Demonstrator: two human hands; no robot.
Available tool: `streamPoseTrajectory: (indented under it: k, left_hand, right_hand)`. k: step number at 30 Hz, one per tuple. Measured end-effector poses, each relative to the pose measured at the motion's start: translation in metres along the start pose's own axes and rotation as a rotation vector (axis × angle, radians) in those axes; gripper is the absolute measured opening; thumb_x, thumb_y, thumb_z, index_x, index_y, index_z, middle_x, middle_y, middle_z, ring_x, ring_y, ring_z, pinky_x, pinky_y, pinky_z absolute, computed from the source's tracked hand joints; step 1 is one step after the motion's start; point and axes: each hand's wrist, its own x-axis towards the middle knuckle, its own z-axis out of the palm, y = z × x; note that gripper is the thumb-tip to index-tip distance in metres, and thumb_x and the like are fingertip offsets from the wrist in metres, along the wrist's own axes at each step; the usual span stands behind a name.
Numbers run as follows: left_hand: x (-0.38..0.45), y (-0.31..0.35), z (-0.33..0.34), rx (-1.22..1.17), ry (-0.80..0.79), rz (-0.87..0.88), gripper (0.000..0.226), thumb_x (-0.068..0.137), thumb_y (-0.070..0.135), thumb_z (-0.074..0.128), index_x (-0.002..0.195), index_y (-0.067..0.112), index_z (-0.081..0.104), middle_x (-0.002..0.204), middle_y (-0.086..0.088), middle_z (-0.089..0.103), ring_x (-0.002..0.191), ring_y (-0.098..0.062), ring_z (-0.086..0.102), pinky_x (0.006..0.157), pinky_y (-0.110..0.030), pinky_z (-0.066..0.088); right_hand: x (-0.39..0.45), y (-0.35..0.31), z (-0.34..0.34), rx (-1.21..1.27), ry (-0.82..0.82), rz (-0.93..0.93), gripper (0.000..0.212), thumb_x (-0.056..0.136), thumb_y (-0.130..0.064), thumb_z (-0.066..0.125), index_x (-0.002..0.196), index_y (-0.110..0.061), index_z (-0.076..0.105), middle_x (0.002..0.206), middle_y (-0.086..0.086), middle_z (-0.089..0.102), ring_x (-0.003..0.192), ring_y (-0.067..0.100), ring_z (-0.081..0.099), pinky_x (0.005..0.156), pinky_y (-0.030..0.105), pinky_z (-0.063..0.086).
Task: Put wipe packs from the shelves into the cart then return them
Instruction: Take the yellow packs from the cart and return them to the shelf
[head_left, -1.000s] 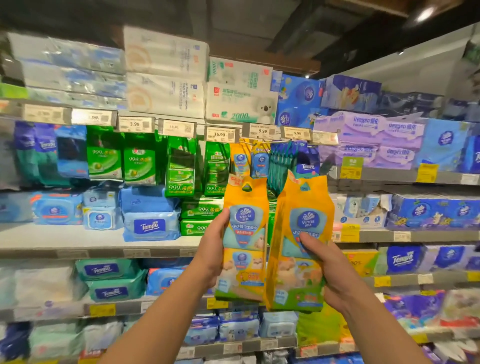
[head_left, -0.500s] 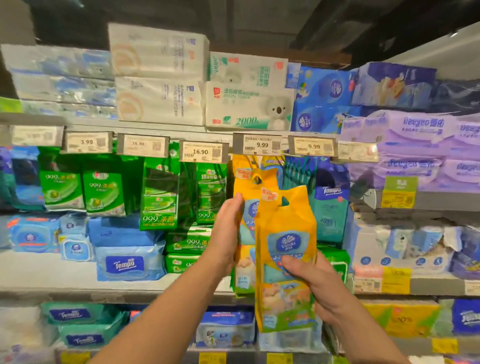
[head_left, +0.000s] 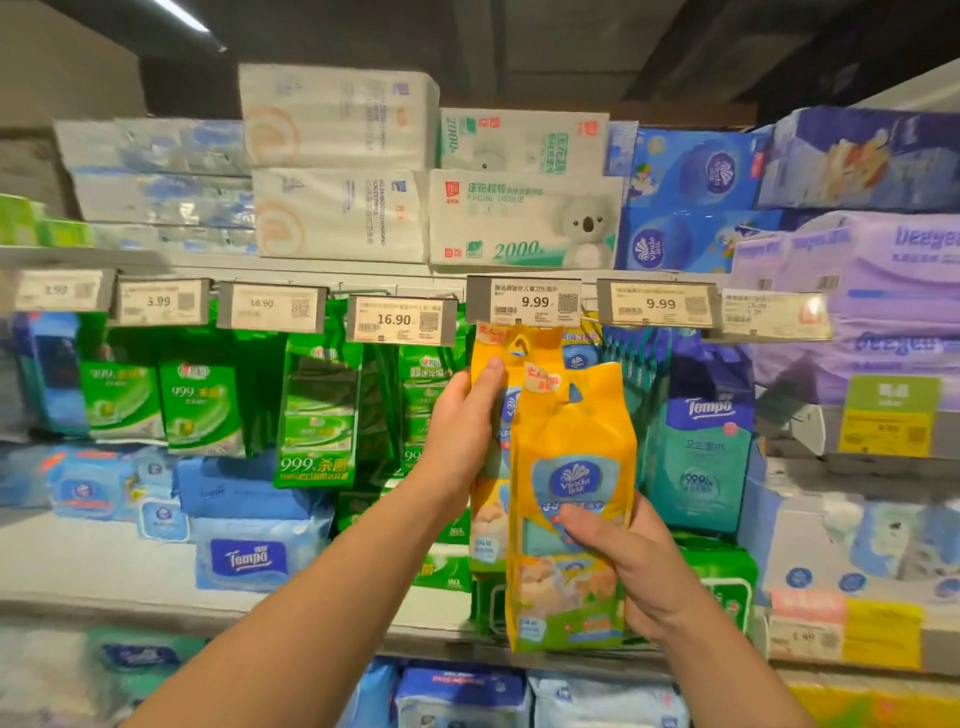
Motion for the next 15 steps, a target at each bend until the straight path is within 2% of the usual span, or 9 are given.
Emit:
streamPoseTrajectory:
  k: [2,5,8,11,15]
  left_hand:
    - [0.005,0.0,0.001,0.011,0.014,-0.004,0.032,0.095,0.049,0.058,0.106,0.019,0.064,0.1,-0.001,0.078,0.095,-0.02,0.074,0.088,-0.041,0.058]
    - [0.011,-0.001,0.002,0.027,0.013,-0.008,0.031,0.095,0.049,0.057,0.099,0.019,0.063,0.086,0.003,0.078,0.084,-0.016,0.075,0.072,-0.031,0.057]
    - [0.016,-0.005,0.002,0.043,-0.006,-0.01,0.042,0.097,0.049,0.054,0.11,0.011,0.067,0.088,-0.001,0.079,0.08,-0.016,0.075,0.061,-0.025,0.056]
    - [0.022,-0.01,0.002,0.053,-0.008,-0.006,0.048,0.097,0.05,0.053,0.117,0.008,0.067,0.096,-0.007,0.078,0.087,-0.021,0.076,0.064,-0.026,0.056]
    - [0.032,-0.014,0.003,0.075,-0.014,-0.013,0.045,0.098,0.05,0.051,0.119,0.013,0.067,0.1,-0.006,0.078,0.091,-0.021,0.076,0.068,-0.028,0.057]
  right_hand:
    - [0.005,0.001,-0.002,0.013,-0.001,0.002,0.084,0.038,-0.033,0.101,0.112,-0.008,0.071,0.114,0.026,0.07,0.103,0.045,0.068,0.093,0.063,0.051]
    - [0.012,0.001,-0.005,0.012,0.007,0.003,0.091,0.034,-0.035,0.102,0.114,-0.008,0.068,0.112,0.024,0.071,0.102,0.044,0.069,0.094,0.064,0.05]
    - [0.017,0.002,-0.008,0.001,0.002,0.006,0.099,0.034,-0.036,0.101,0.12,-0.005,0.064,0.113,0.024,0.071,0.103,0.043,0.069,0.094,0.063,0.05]
    - [0.02,0.005,-0.012,0.007,-0.012,0.009,0.096,0.033,-0.037,0.101,0.117,-0.006,0.066,0.112,0.023,0.072,0.101,0.042,0.07,0.092,0.061,0.052]
    - [0.028,0.007,-0.017,0.031,-0.036,0.011,0.08,0.036,-0.035,0.101,0.107,-0.01,0.073,0.111,0.024,0.072,0.099,0.042,0.07,0.089,0.061,0.053]
